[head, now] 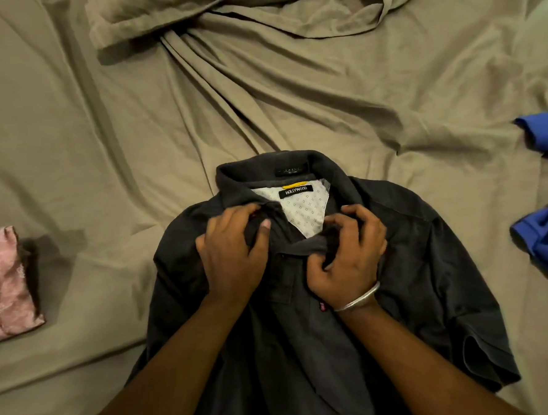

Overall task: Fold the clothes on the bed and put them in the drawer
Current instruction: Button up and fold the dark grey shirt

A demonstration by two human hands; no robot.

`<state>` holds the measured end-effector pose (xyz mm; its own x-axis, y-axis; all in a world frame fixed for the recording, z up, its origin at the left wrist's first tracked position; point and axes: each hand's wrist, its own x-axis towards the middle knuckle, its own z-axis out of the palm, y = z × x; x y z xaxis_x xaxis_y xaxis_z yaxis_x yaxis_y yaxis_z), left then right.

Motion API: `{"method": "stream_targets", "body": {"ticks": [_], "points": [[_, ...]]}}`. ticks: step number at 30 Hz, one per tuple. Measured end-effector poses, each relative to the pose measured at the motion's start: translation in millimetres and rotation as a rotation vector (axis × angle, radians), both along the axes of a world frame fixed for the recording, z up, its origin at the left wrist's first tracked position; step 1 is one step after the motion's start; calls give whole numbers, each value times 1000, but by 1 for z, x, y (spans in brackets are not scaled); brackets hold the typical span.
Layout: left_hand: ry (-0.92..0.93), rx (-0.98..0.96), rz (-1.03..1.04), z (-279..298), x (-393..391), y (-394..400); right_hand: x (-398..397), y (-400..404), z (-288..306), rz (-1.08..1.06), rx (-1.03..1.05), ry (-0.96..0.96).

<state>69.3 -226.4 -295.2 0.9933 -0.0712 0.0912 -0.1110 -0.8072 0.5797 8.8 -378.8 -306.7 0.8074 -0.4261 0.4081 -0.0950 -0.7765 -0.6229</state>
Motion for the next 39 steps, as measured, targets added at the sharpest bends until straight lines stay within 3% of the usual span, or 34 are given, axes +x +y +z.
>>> {"method": "stream_targets", "body": {"ticks": [5, 9, 13, 18, 21, 27, 32, 39], "points": [[-76, 73, -20, -19, 8, -3, -7, -27, 7, 241, 74, -85], [-60, 57, -36, -24, 9, 0, 1, -45, 13, 398, -42, -71], [-38, 10, -34, -24, 8, 0, 33, -36, 16, 387, -275, 65], [21, -121, -4, -21, 12, 2, 61, -19, 0, 490, -183, 208], [42, -109, -16, -17, 14, 0, 59, -24, -9, 499, -75, 143], [-33, 67, -76, -11, 21, -7, 55, -25, -10, 492, -87, 57], [-110, 18, -126, -21, 19, -6, 53, -28, -8, 520, -70, 43], [-74, -55, -99, -27, 22, -6, 53, -26, -12, 475, -161, 16]]}}
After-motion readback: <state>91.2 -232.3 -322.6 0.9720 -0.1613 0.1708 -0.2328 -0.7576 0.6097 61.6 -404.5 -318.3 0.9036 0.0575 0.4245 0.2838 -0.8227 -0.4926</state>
